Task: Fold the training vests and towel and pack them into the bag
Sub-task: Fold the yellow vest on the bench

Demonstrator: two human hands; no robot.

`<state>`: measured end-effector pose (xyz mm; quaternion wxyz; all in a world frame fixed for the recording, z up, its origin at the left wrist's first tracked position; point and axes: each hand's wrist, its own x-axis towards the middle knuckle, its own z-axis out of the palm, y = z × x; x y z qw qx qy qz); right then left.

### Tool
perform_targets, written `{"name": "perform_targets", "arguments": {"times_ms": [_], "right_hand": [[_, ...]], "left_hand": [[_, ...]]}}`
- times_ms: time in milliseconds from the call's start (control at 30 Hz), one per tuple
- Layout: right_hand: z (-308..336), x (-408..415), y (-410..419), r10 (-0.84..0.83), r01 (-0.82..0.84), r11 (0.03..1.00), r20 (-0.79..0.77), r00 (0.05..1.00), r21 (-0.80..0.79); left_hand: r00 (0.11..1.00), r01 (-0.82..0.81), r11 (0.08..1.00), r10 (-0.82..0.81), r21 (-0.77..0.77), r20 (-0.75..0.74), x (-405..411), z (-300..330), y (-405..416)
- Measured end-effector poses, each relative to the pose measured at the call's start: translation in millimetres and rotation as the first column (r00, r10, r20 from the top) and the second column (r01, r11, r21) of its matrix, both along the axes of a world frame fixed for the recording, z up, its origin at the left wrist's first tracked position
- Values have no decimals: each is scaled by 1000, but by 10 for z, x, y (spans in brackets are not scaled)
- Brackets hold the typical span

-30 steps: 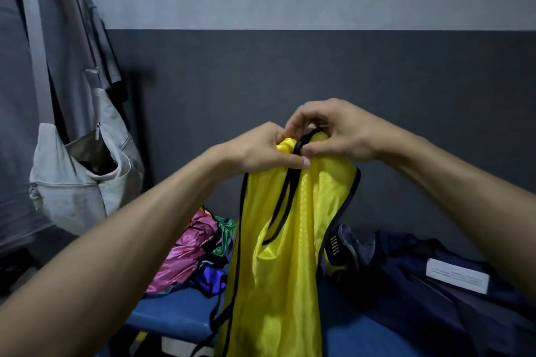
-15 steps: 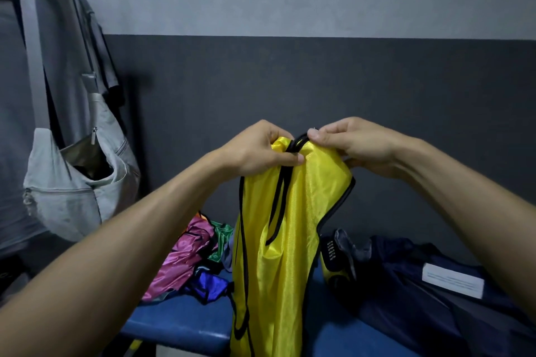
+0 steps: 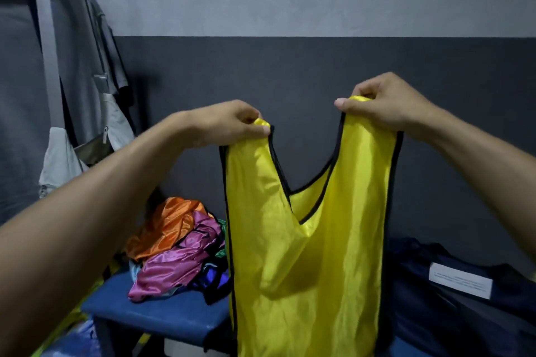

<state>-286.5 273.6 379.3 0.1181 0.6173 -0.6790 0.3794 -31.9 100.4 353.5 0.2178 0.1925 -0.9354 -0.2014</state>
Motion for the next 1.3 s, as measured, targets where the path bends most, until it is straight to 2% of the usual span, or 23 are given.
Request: {"name": "perform_targets", "arguments": {"times_ms": [33,100,200,333,400,467,533,600,667,733,833,1033,1300], "right_hand": [[28,-19,37,13,-13,1000,49,999,9],[78,-58,127,40,-56,994,164,986,92],[105,-146,241,27,-89,971,266,963,223],[48,-260,311,12,-93,966,319,948,241],[-9,-306,301,-31,-44,975,329,944,219],[-63,-317,287,-90,16,979,358,929,203],[-102,-244,254,-115,19,976,435,893,219],[-120,-26,166,-79,-37,974,489,869,223],[-132,280,12,-13,-95,974,469,883,205],[-148,579,-142,46,-125,979,427,903,159],[-164,789,-273,58,-128,985,467,882,118],[-258,856,-314,50,-135,979,456,888,155],[-245,922,-245,171,-256,954,419,892,156]], "left_hand": [[998,-63,995,62,-82,-22,24,33,-51],[986,-155,978,145,-143,-76,110,102,-135],[982,-176,979,167,-104,-90,268,184,-199],[976,-192,981,188,-22,-113,378,213,-245],[959,-276,961,272,-36,-77,410,218,-279],[937,-348,937,349,-41,24,440,202,-259],[948,-314,948,309,56,76,424,177,-160],[976,-214,950,217,228,16,311,180,24],[986,-140,940,162,311,-44,117,193,235],[991,-87,930,118,358,-67,-83,182,421],[991,-72,918,108,390,-73,-241,128,558],[993,-16,851,76,526,-93,-202,79,518],[980,92,735,54,672,-193,-246,79,566]]}}
